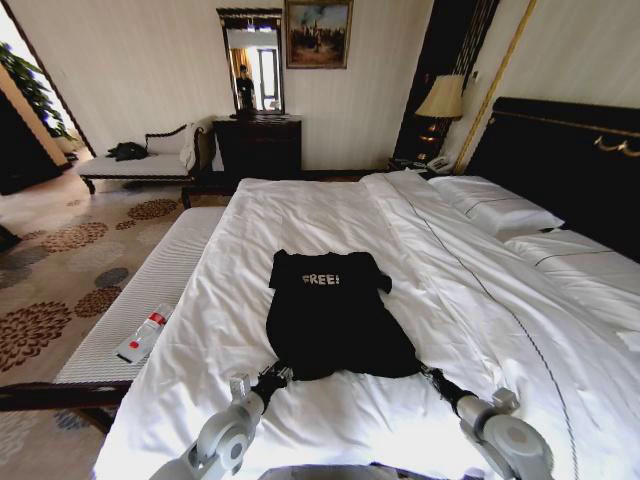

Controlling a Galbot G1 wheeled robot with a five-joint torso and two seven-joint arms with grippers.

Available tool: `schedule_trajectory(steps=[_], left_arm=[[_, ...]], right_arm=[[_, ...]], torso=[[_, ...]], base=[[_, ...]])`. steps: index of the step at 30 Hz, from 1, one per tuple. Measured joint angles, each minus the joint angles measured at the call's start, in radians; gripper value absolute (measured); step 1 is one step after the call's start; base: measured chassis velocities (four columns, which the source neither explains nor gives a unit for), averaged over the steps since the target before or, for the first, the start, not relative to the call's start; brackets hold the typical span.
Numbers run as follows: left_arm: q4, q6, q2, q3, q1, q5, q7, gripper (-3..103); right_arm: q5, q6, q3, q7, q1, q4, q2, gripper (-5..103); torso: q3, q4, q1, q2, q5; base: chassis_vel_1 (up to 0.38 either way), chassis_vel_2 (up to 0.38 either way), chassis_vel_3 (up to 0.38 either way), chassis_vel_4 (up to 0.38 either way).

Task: Fold the clothes on the bed.

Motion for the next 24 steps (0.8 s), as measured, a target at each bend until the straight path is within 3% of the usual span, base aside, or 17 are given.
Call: schedule_trajectory(steps=[3, 5, 15, 19, 24], left_arm=[[-0.009, 0.001, 0.004, -0.01, 0.012, 0.0, -0.004, 7], [-0.014, 0.002, 0.007, -0.014, 0.017, 0.0, -0.005, 3], [-0.101, 0.013, 0.048, -0.076, 0.092, -0.004, -0.023, 0], [-0.168, 0.017, 0.083, -0.132, 0.168, -0.005, -0.031, 0], [-0.267, 0.024, 0.096, -0.239, 0.353, 0.035, -0.04, 0]], right_arm=[[-0.003, 0.001, -0.001, 0.0, -0.003, 0.007, 0.002, 0], [-0.004, 0.001, -0.001, 0.0, -0.004, 0.011, 0.002, 0], [-0.063, -0.007, 0.004, 0.023, -0.059, 0.113, -0.003, 0], [-0.119, -0.023, 0.006, 0.046, -0.128, 0.196, -0.009, 0], [-0.249, -0.054, -0.029, 0.092, -0.24, 0.302, 0.016, 0]], torso=[[0.0, 0.0, 0.0, 0.0, -0.0001], [0.0, 0.0, 0.0, 0.0, 0.0], [0.0, 0.0, 0.0, 0.0, -0.0001], [0.0, 0.0, 0.0, 0.0, -0.0001], [0.0, 0.0, 0.0, 0.0, -0.0001]], base=[[0.0, 0.0, 0.0, 0.0], [0.0, 0.0, 0.0, 0.0], [0.0, 0.0, 0.0, 0.0], [0.0, 0.0, 0.0, 0.0], [0.0, 0.0, 0.0, 0.0]])
